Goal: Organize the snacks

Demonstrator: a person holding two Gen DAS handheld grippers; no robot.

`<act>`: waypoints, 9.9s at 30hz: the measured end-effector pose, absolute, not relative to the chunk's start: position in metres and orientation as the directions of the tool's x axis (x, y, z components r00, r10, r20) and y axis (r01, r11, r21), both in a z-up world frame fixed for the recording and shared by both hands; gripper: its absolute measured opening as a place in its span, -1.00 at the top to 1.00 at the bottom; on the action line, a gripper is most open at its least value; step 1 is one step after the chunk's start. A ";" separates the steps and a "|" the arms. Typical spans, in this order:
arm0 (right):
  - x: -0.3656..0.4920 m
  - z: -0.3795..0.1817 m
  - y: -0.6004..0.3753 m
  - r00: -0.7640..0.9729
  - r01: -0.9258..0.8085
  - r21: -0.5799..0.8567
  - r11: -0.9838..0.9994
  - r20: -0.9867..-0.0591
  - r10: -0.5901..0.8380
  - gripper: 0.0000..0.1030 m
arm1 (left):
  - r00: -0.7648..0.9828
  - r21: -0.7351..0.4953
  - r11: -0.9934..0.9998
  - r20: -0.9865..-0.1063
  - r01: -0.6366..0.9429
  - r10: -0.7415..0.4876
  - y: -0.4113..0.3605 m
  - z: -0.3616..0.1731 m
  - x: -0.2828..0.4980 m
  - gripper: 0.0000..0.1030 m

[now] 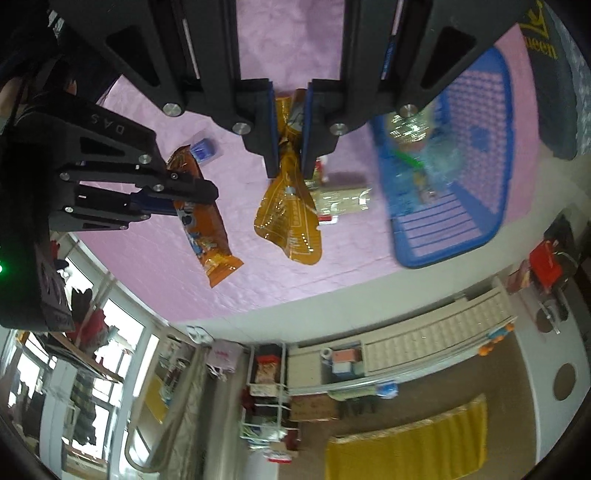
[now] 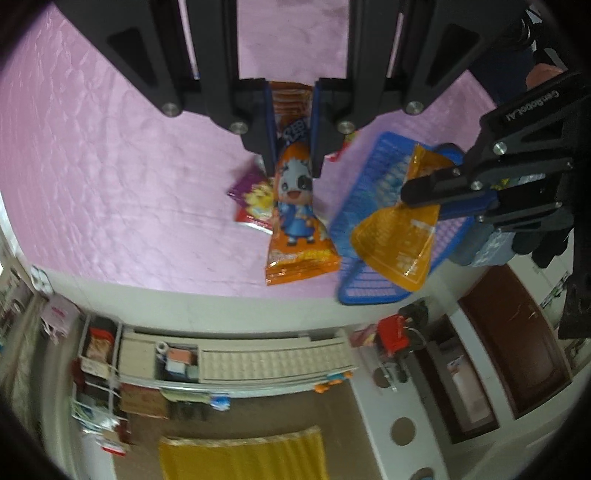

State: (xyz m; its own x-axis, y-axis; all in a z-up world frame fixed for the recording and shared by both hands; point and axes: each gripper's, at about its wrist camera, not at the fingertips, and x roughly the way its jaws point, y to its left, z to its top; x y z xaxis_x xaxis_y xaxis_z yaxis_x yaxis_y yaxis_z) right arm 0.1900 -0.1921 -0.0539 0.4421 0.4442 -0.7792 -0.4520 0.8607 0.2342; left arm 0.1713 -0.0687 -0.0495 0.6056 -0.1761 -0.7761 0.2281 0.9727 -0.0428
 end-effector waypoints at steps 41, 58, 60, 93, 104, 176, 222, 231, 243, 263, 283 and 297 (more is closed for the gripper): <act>0.173 -0.096 0.022 0.232 -0.774 -0.014 0.633 -0.936 0.263 -0.24 | 0.620 -0.094 0.996 -0.781 0.013 -0.082 0.114 -0.066 0.120 0.80; 0.198 -0.073 -0.016 0.319 -0.638 0.068 0.767 -0.884 0.343 -0.65 | 0.608 -0.093 0.994 -0.786 0.057 -0.109 0.096 -0.062 0.141 0.79; 0.203 -0.075 -0.018 0.321 -0.623 0.074 0.778 -0.884 0.341 -0.65 | 0.602 -0.091 0.994 -0.791 0.064 -0.111 0.094 -0.066 0.147 0.79; 0.218 -0.076 -0.021 0.326 -0.595 0.113 0.796 -0.871 0.367 -0.65 | 0.632 -0.003 0.998 -0.774 0.061 -0.041 0.108 -0.060 0.159 -0.35; 0.185 -0.038 -0.065 0.391 -0.563 0.100 0.821 -0.842 0.371 -0.65 | 0.671 0.015 0.990 -0.737 0.139 -0.083 0.062 -0.037 0.128 -0.54; 0.222 -0.185 -0.238 0.270 -0.390 0.131 0.911 -0.930 0.249 -0.65 | 0.295 -0.114 0.993 -0.948 0.018 -0.114 -0.075 -0.227 0.230 -0.41; 0.252 -0.177 -0.200 0.226 -0.635 0.119 0.763 -0.916 0.331 -0.04 | 0.372 -0.200 0.969 -0.897 0.145 -0.241 -0.081 -0.206 0.185 1.00; 0.225 -0.172 -0.221 0.233 -0.593 0.157 0.790 -0.906 0.354 -0.04 | 0.388 -0.100 0.980 -0.907 0.174 -0.161 -0.083 -0.191 0.182 -0.30; 0.214 -0.180 -0.237 0.227 -0.575 0.196 0.795 -0.895 0.384 -0.04 | 0.289 0.056 0.928 -0.955 0.368 -0.058 -0.114 -0.222 0.219 -0.51; 0.221 -0.198 -0.244 0.185 -0.541 0.278 0.794 -0.882 0.434 -0.04 | 0.291 -0.091 0.946 -0.939 0.313 -0.186 -0.080 -0.230 0.240 0.11; 0.189 -0.173 -0.233 0.207 -0.533 0.243 0.811 -0.892 0.403 -0.04 | 0.291 -0.072 0.947 -0.942 0.313 -0.168 -0.104 -0.236 0.220 0.88; 0.164 -0.176 -0.235 0.205 -0.525 0.225 0.821 -0.903 0.379 -0.05 | 0.330 -0.036 0.942 -0.932 0.332 -0.152 -0.104 -0.235 0.206 0.27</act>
